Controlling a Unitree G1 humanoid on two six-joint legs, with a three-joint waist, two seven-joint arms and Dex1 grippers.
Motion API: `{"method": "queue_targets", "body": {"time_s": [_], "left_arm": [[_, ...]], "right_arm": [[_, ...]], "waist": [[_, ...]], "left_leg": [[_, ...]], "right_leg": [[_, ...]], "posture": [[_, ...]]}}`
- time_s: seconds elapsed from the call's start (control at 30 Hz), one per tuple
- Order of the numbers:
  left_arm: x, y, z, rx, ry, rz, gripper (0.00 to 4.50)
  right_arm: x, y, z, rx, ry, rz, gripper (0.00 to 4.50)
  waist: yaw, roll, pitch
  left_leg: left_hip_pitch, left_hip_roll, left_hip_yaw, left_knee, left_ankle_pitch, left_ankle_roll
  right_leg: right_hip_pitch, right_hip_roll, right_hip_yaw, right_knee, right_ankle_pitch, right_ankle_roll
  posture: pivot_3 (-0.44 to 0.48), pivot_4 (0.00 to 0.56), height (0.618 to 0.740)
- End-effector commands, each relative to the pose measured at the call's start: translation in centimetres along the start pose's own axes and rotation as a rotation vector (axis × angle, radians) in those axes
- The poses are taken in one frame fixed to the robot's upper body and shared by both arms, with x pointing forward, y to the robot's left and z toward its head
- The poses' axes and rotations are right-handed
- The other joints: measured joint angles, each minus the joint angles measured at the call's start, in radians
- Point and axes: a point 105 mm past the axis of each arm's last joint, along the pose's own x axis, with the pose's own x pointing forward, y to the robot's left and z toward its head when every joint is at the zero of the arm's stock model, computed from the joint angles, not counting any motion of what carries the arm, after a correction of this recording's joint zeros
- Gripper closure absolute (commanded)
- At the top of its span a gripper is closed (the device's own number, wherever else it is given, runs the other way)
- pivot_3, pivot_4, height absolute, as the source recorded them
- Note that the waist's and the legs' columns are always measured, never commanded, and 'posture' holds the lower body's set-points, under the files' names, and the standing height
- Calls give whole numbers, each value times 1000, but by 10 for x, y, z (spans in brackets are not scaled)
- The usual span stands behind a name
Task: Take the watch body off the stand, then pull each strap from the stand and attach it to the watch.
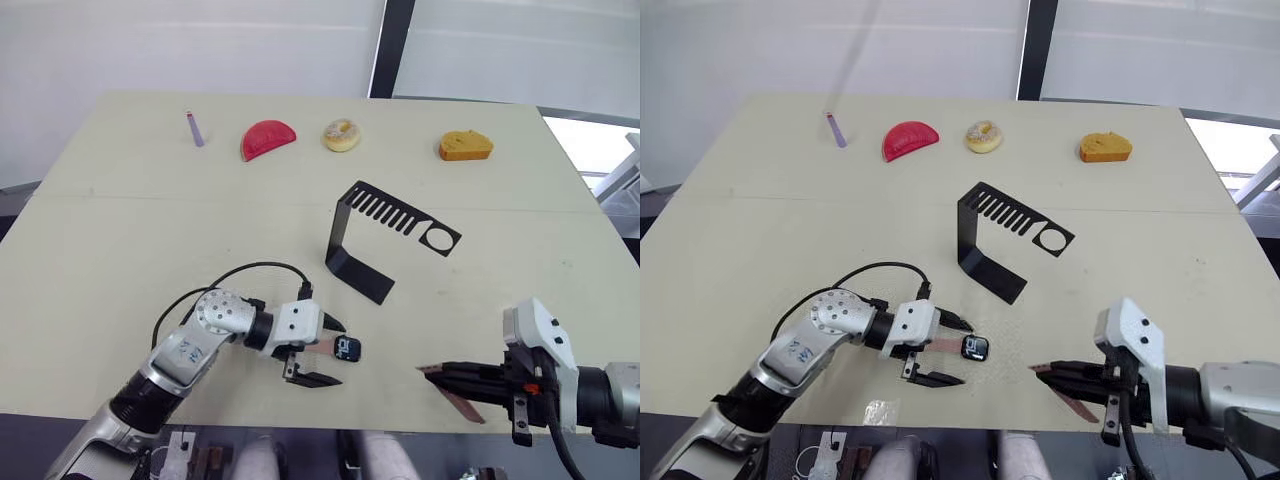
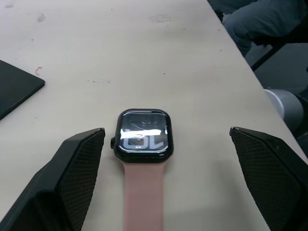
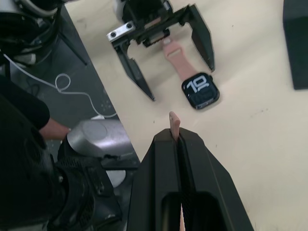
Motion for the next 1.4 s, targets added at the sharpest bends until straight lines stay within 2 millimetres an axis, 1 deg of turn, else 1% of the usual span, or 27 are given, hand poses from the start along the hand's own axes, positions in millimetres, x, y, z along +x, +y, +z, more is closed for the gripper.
{"method": "queue_targets", "body": {"time_s": [0.03, 0.17, 0.33, 0.47, 0.77, 0.83, 0.87, 0.93, 1.33, 1.4], "left_arm": [[5, 0, -1, 11, -8, 31, 27], [12, 1, -4, -13, -7, 54, 27], [17, 10, -9, -6, 25, 80, 27], [18, 8, -8, -6, 17, 50, 27], [20, 8, -11, -14, 35, 53, 27], [20, 9, -11, -11, 38, 56, 546], [19, 8, -11, -11, 41, 53, 890], [19, 7, -12, -12, 49, 45, 1854], [17, 10, -14, -18, 63, 58, 1854], [17, 10, -13, -41, 54, 61, 2408]], "right_arm": [[1, 6, 1, -55, -9, 18, 4500], [1, 6, -4, -56, -10, 7, 4500], [3, 5, -4, -57, -24, -6, 4500], [4, 4, -3, -48, -39, -19, 4500], [5, 0, -1, -36, -60, -41, 4500], [6, 0, -1, -36, -60, -42, 4500], [6, 0, -1, -36, -60, -42, 4500], [6, 0, -1, -36, -62, -41, 4500], [7, -2, 0, -40, -66, -44, 4500], [7, -3, 0, -57, -64, -58, 4500]], "waist": [[0, 0, 0], [2, 0, 0], [1, 0, 0], [1, 0, 0], [1, 0, 0], [2, 0, 0], [1, 0, 0], [1, 0, 0], [1, 0, 0], [1, 0, 0]], "left_leg": [[0, 0, 0, 0, 0, 0], [0, 0, 0, 0, 0, 0], [0, -1, 0, 1, 0, 0], [1, -1, 1, 1, 0, 0], [1, -1, 1, 3, 0, 0], [1, -1, 1, 3, 0, 0], [1, -1, 1, 3, 0, 0], [1, -1, 1, 3, 0, 0], [3, -1, 1, 5, 0, 0], [3, -1, 1, 5, 0, 0]], "right_leg": [[0, 0, 0, 0, 0, 0], [0, 0, 0, 0, 0, 0], [0, 0, 0, 1, 0, 0], [0, 0, 0, 1, 0, 0], [0, 0, 0, 2, 0, 0], [0, 0, 0, 2, 0, 0], [0, 0, 0, 3, 0, 0], [0, 0, 0, 3, 0, 0], [2, 0, 1, 4, 0, 0], [3, 0, 0, 4, 0, 0]], "posture": [[0, 150, 737], [0, 150, 737], [0, 150, 737], [0, 150, 737], [0, 150, 737], [0, 150, 737], [0, 150, 737], [0, 150, 737], [0, 150, 737], [0, 150, 737]]}}
